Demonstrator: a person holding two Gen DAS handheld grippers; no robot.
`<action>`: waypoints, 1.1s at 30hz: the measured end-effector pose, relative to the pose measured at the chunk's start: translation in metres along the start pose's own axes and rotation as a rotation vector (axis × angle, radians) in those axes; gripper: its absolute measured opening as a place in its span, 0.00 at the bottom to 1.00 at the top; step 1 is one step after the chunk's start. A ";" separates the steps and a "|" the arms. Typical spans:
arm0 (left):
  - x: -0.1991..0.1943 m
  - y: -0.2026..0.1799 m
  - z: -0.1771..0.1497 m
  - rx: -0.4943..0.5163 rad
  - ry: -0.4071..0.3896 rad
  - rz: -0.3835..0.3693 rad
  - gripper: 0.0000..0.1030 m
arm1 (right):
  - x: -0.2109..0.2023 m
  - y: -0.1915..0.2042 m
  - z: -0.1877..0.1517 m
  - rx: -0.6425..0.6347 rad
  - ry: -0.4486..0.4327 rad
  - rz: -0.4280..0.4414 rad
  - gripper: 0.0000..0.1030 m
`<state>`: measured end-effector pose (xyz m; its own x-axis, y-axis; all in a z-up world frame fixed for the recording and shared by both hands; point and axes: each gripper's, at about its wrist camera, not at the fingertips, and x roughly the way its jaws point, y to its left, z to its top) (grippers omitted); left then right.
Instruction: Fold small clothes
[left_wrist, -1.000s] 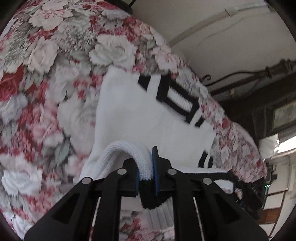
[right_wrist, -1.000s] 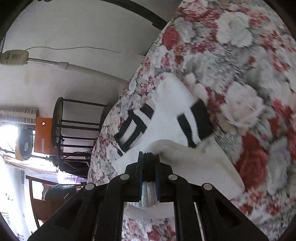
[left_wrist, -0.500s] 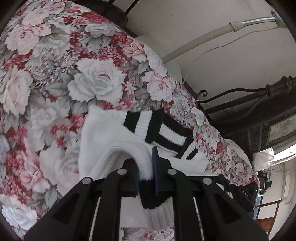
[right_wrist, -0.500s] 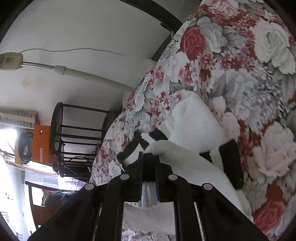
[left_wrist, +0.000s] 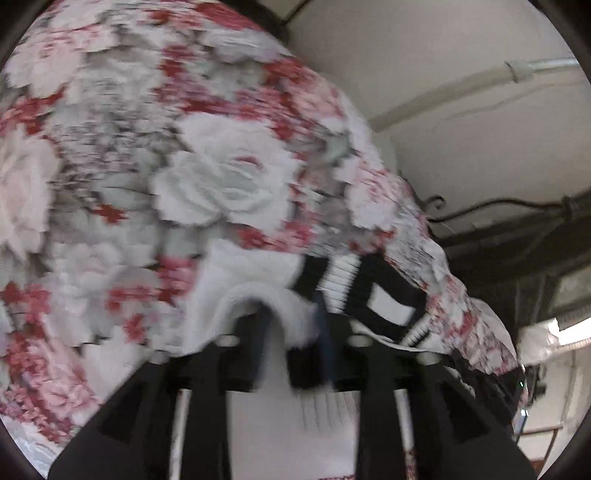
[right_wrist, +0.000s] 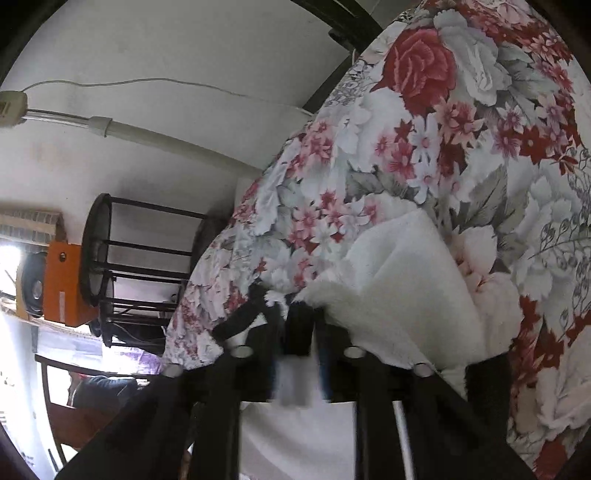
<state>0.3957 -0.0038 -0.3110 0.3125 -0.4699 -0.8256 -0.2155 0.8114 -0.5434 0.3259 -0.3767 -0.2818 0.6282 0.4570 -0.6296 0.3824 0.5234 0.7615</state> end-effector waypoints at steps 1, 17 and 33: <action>-0.005 0.004 0.002 -0.023 -0.011 0.017 0.58 | -0.003 -0.001 0.001 0.003 -0.003 0.004 0.29; -0.009 -0.009 -0.014 0.259 0.106 0.449 0.82 | -0.020 0.065 -0.022 -0.422 0.199 -0.106 0.12; -0.009 -0.011 -0.009 0.120 0.010 0.317 0.83 | 0.073 0.093 -0.049 -0.428 0.114 -0.199 0.20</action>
<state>0.3875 -0.0118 -0.2988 0.2380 -0.1910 -0.9523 -0.1896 0.9525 -0.2385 0.3742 -0.2599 -0.2646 0.4836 0.3815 -0.7878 0.1594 0.8466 0.5078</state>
